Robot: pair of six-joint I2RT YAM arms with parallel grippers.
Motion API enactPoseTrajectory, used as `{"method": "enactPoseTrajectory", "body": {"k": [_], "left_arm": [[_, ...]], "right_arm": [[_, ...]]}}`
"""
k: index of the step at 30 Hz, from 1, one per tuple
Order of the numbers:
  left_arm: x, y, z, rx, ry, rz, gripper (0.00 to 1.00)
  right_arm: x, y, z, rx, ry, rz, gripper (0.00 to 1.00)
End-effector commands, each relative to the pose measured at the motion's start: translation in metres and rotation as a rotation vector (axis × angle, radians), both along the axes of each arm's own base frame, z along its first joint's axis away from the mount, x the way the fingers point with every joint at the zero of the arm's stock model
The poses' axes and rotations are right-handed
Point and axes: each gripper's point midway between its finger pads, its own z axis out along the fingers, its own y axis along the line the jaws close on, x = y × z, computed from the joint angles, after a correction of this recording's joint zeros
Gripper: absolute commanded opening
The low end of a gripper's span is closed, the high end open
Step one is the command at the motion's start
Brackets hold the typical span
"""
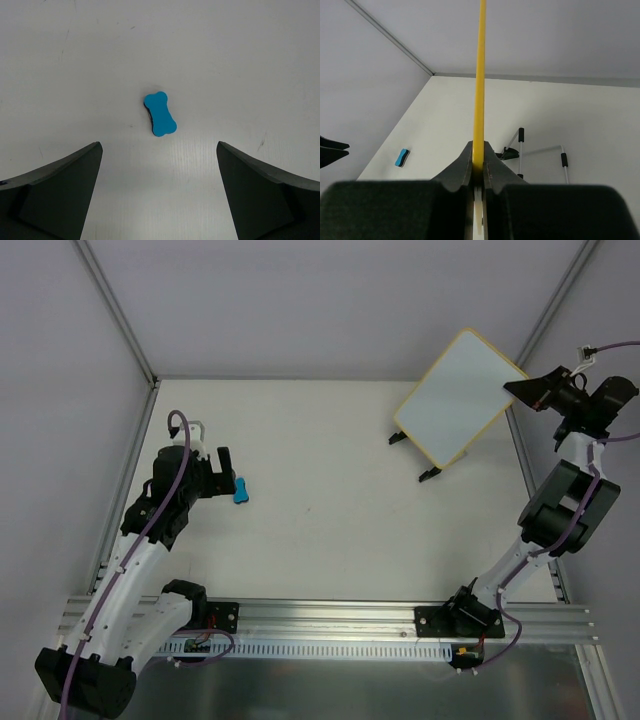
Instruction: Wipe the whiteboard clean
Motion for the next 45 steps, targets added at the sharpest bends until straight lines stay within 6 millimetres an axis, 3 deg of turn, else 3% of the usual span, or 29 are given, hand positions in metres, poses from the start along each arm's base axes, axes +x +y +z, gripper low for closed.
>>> {"method": "enactPoseTrajectory", "body": {"k": [1,30,33,37,40,45], "left_arm": [[0.0,0.01,0.005,0.042,-0.024,0.026,0.99],[-0.001,0.011,0.002,0.044,-0.02,0.033,0.99],[-0.001,0.012,0.003,0.046,-0.022,0.036,0.99],[-0.002,0.012,0.003,0.047,-0.023,0.033,0.99],[-0.002,0.012,0.003,0.046,-0.023,0.034,0.99],[-0.002,0.013,0.003,0.049,-0.023,0.035,0.99]], "right_arm": [[0.0,-0.004,0.012,-0.039,-0.059,0.017,0.0],[0.007,-0.003,-0.07,-0.068,0.093,-0.049,0.0],[0.007,-0.004,-0.073,-0.057,0.106,-0.051,0.09],[0.008,-0.005,-0.077,-0.049,0.117,-0.049,0.32],[0.009,-0.006,-0.08,-0.044,0.122,-0.049,0.41],[0.008,-0.011,-0.086,-0.039,0.133,-0.058,0.4]]}}
